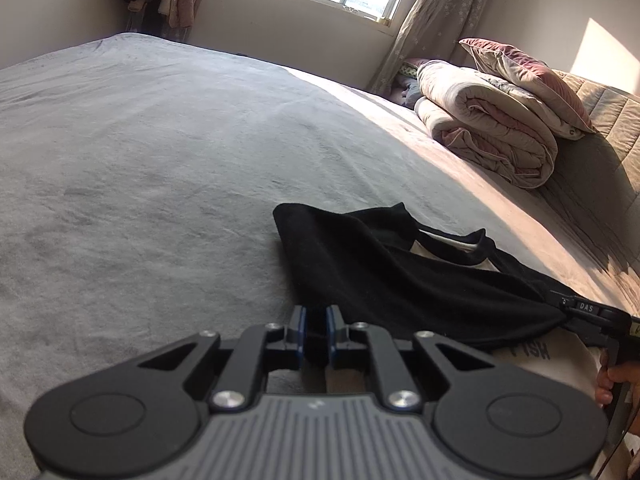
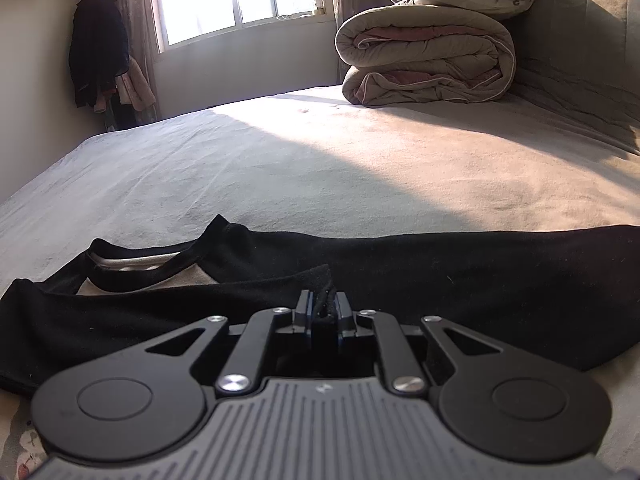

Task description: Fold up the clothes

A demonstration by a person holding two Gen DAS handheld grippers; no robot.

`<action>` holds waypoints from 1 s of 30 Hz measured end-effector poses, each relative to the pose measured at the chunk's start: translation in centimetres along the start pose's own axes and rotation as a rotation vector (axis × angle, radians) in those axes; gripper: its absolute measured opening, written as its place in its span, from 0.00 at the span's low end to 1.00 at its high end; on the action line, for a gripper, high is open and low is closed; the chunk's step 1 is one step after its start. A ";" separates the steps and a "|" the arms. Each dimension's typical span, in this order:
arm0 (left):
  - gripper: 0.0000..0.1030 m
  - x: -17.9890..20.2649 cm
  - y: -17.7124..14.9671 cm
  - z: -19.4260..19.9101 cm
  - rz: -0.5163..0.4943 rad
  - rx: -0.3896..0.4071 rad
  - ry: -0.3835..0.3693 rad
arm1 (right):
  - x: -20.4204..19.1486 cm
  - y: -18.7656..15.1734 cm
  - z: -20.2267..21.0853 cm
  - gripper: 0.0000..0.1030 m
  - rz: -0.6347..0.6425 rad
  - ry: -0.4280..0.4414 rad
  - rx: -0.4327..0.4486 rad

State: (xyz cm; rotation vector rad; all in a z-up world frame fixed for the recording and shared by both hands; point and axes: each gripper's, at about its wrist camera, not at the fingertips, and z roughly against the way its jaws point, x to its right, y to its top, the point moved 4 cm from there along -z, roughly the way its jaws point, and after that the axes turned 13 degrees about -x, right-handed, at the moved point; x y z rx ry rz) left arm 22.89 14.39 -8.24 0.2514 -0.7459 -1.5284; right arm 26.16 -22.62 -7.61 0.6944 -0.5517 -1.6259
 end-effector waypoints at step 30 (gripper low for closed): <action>0.39 -3.0 -0.7 0.8 0.047 0.037 -0.101 | -3.5 1.6 2.1 0.39 0.113 0.074 -0.062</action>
